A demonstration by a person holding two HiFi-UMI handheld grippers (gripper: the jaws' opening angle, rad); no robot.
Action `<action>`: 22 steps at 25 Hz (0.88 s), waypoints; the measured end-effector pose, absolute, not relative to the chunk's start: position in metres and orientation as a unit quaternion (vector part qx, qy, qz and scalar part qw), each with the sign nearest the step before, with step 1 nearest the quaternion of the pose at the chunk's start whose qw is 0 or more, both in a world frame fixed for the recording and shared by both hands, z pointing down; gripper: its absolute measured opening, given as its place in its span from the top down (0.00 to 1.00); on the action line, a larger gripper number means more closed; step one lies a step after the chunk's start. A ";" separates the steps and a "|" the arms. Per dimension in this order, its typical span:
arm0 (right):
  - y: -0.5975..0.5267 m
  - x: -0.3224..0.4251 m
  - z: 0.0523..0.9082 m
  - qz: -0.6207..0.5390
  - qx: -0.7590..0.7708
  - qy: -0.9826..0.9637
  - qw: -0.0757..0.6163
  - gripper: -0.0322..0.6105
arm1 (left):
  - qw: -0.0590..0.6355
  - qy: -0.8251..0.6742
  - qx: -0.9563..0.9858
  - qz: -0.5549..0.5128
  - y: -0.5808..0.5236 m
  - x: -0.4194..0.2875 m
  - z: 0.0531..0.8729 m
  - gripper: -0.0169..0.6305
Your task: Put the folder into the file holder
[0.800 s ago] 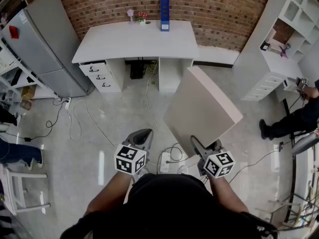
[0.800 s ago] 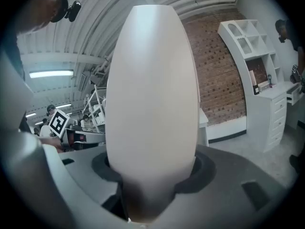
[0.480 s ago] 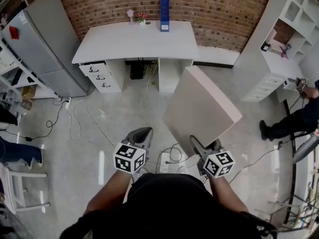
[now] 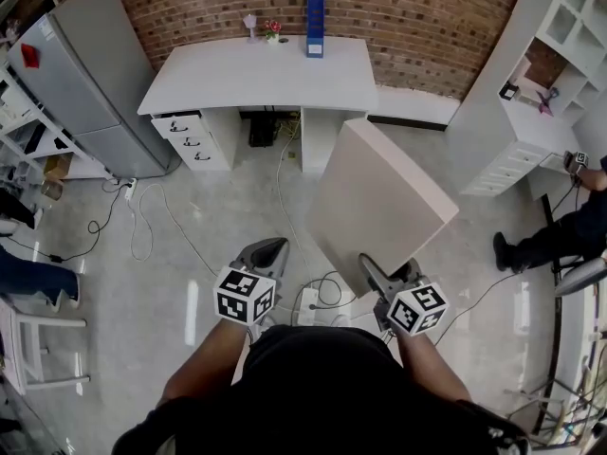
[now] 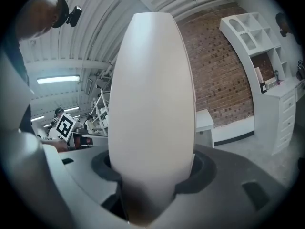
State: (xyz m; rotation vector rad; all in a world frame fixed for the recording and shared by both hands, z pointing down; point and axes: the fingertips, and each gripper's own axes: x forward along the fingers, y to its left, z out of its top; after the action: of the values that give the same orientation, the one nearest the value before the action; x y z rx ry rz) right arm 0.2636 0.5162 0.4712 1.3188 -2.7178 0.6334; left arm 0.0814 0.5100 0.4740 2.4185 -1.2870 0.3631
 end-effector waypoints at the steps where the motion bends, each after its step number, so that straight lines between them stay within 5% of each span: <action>1: 0.516 0.267 0.471 0.201 0.424 -0.883 0.031 0.50 | 0.192 -0.459 0.858 0.129 0.510 0.086 0.476 0.97; 22: 0.478 0.319 0.504 0.224 0.388 -0.892 0.064 0.51 | 0.215 -0.469 0.844 0.148 0.494 0.152 0.502 0.97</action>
State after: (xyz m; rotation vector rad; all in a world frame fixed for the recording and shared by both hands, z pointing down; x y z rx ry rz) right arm 0.3188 0.4780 0.5039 1.1720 -2.6919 0.6772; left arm 0.1524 0.4936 0.5021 2.3395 -1.2999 0.4118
